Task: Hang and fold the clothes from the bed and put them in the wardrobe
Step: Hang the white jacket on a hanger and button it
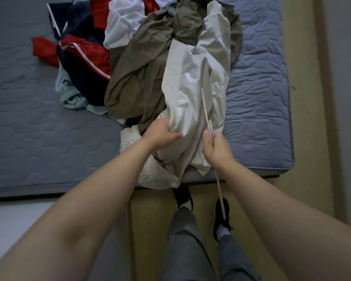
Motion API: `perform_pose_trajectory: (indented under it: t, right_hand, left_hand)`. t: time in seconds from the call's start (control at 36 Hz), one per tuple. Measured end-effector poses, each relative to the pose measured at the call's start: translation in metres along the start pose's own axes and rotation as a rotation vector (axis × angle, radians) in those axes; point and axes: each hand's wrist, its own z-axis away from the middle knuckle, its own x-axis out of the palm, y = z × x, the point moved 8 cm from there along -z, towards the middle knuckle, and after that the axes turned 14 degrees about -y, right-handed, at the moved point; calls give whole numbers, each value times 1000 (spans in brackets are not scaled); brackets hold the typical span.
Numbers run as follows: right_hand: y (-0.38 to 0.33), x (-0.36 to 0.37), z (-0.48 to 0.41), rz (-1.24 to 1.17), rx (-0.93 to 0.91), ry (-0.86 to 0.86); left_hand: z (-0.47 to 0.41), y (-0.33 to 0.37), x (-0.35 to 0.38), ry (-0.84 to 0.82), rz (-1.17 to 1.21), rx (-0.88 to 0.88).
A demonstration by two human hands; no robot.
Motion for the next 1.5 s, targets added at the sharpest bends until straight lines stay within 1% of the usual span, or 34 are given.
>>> perform_pose_trajectory:
  t: [0.11, 0.17, 0.33, 0.39, 0.5, 0.58, 0.69, 0.81, 0.89, 0.97, 1.06, 1.14, 1.19, 1.31, 1.42, 1.5]
  right_hand:
    - [-10, -13, 15, -45, 23, -2]
    - [-13, -21, 23, -62, 29, 1]
    - [-21, -52, 47, -70, 14, 54]
    - [-22, -64, 56, -106, 8, 68]
    - [-19, -84, 72, -237, 30, 51]
    - [-27, -106, 86, -273, 28, 51]
    - [-45, -138, 108, -230, -4, 32]
    - [-67, -173, 132, -240, -99, 18]
    - [-82, -198, 148, -237, -143, 12]
    - [-93, -220, 163, -261, -149, 3]
    - [-99, -234, 176, -325, -153, -50]
    - [-104, -241, 188, -347, -176, -125]
    - [-109, -248, 195, -318, -203, -141]
    - [-112, -257, 207, -258, -206, -203]
    - [-104, -259, 214, -161, -155, -331]
    - [-98, -263, 219, -149, -160, -374]
  left_hand:
    - [35, 32, -2, 143, -149, 188]
    - [50, 45, -8, 161, -161, 236]
    - [88, 84, -37, 198, 21, 240]
    - [101, 103, -49, 212, 105, 261]
    - [127, 153, -72, 243, 223, 321]
    - [147, 197, -91, 287, 315, 376]
    - [183, 255, -124, 409, 403, 448]
    - [222, 307, -154, 553, 407, 497]
    - [249, 344, -166, 613, 421, 537]
    - [272, 374, -174, 675, 419, 552]
    - [293, 400, -180, 721, 425, 596]
    - [309, 422, -186, 734, 444, 648]
    - [321, 437, -190, 748, 450, 686]
    - [344, 462, -199, 833, 432, 735]
    - [357, 484, -201, 812, 490, 799]
    - [364, 497, -201, 799, 547, 827]
